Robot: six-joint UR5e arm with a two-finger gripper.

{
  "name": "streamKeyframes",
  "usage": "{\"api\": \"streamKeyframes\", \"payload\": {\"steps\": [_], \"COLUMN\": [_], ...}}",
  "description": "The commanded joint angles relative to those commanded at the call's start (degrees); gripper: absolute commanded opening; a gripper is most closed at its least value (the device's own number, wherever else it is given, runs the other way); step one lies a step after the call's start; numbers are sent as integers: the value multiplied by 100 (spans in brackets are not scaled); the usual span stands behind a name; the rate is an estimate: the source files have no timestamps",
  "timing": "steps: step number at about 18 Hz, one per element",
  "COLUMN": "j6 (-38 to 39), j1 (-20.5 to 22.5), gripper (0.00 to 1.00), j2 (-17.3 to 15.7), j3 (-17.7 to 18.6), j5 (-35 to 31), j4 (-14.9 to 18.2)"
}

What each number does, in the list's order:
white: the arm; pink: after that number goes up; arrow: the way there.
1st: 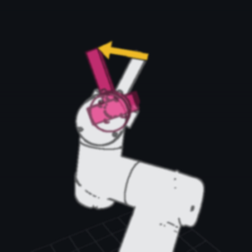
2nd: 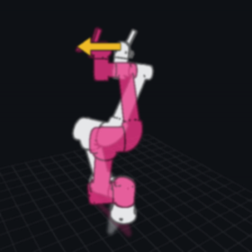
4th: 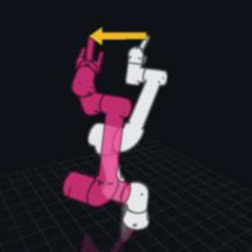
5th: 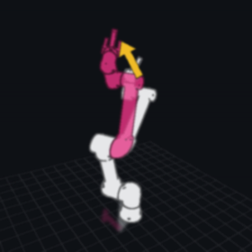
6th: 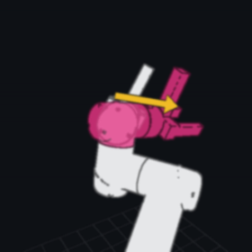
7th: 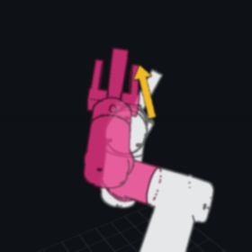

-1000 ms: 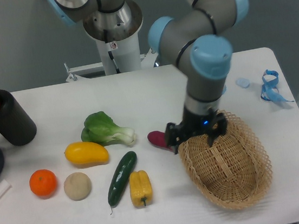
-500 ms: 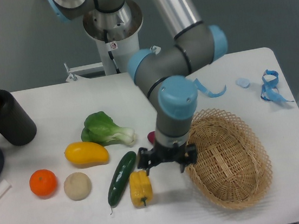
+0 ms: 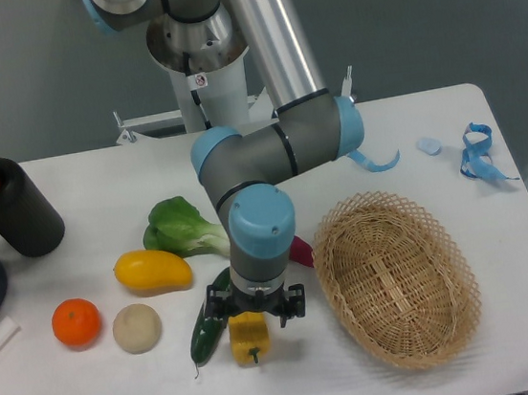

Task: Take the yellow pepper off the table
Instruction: 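Close the gripper around the yellow bell pepper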

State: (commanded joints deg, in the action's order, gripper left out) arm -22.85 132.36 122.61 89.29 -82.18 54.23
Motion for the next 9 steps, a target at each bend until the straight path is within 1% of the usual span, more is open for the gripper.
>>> {"api": "streamKeyframes", "payload": {"steps": [9], "j6": [-9], "j1": [-9], "gripper": [100], "j2": [123], "j3": [9], "j5": [-52], "j4": [-26]}}
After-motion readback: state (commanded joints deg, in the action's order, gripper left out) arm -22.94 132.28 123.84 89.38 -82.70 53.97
